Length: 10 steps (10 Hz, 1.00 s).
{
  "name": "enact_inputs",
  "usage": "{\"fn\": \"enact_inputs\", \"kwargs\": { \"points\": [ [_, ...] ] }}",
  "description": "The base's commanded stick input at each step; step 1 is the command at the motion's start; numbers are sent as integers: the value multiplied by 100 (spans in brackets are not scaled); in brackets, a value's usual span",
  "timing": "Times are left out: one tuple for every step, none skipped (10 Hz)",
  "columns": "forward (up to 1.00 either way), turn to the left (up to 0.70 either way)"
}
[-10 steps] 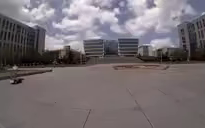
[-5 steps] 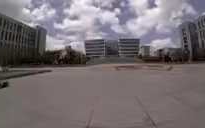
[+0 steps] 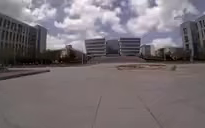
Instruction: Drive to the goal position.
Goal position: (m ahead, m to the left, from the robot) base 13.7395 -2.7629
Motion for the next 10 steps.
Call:
{"fn": "enact_inputs", "kwargs": {
  "points": [
    [70, -31],
    [70, -26],
    [70, -9],
    [70, 0],
    [70, 0],
    [70, 0],
    [70, 0],
    [70, 0],
    [70, 0],
    [70, 0]
  ]
}}
